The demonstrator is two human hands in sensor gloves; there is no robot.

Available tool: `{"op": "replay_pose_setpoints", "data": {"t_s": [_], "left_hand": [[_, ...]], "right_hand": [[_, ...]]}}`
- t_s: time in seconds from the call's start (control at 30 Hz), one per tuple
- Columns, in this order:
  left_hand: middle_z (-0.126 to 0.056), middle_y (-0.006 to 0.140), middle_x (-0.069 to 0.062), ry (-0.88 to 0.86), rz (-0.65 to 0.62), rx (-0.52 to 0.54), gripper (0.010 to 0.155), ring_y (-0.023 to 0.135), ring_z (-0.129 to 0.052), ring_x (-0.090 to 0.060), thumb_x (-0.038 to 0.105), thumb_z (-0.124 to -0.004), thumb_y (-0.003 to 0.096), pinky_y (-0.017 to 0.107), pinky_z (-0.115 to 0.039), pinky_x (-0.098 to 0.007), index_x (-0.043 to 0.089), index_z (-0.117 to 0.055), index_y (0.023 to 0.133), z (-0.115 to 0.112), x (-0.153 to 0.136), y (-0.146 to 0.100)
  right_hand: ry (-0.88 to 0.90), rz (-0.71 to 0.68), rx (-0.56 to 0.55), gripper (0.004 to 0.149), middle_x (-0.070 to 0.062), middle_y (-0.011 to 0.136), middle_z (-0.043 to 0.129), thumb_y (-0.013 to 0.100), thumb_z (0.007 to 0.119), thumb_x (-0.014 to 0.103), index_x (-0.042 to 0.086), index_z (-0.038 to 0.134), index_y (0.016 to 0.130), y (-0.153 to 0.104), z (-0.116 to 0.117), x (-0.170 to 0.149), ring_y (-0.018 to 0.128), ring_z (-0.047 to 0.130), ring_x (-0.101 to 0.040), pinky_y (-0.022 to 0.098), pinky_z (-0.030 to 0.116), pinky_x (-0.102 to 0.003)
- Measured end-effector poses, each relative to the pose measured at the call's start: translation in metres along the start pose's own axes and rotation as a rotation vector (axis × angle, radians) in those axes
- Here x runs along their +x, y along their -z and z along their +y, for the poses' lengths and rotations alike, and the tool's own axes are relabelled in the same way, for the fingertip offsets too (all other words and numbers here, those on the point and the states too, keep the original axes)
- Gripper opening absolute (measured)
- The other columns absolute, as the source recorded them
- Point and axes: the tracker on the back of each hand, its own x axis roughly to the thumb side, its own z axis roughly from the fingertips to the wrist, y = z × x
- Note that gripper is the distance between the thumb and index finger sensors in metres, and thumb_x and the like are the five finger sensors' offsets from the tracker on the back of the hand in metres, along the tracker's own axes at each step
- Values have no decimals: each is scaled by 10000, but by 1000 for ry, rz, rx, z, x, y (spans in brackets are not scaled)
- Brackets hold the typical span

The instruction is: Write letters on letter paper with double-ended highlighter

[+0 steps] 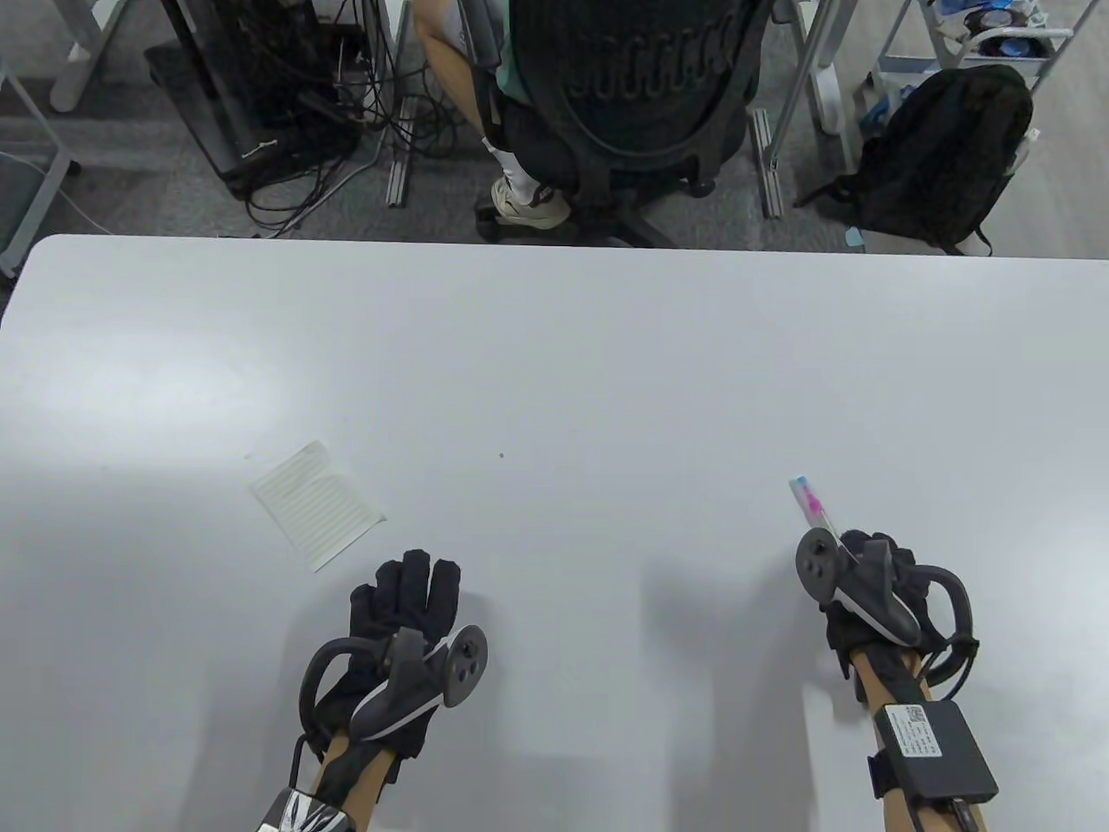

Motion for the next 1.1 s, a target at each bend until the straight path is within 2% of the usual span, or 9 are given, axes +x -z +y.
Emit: {"op": "replay_pose_setpoints", "data": {"t_s": [0.2, 0.47, 0.83, 1.1], "left_hand": [[-253, 1247, -229, -5, -8, 5, 775, 1142, -395, -491, 565, -485, 592, 801, -445, -673, 140, -271, 1205, 1, 2, 0], [-251, 1247, -229, -19, -19, 11, 777, 1142, -395, -490, 565, -484, 592, 801, -446, -673, 139, -266, 1204, 2, 3, -2], [-251, 1246, -229, -43, -41, 29, 787, 1143, -399, -484, 566, -483, 591, 802, -450, -671, 132, -245, 1203, 3, 9, -6], [-253, 1245, -226, -70, -68, 58, 795, 1143, -412, -479, 568, -481, 591, 804, -455, -666, 128, -222, 1200, 7, 15, -11]], "right_hand": [[-7, 0, 4, 521, -268, 780, 841, 554, 711, 334, -46, 754, 909, -1, -4, 2, 619, 892, -408, 486, 795, -625], [22, -105, -96, 536, -261, 807, 842, 543, 726, 348, -29, 743, 923, -27, -28, 23, 643, 890, -424, 506, 783, -634], [45, -353, -245, 518, -238, 842, 841, 541, 736, 351, 8, 748, 928, -78, -57, 91, 688, 880, -435, 537, 760, -644], [58, -511, -297, 507, -226, 851, 843, 538, 744, 350, 26, 756, 927, -109, -68, 139, 703, 877, -435, 551, 751, -645]]}}
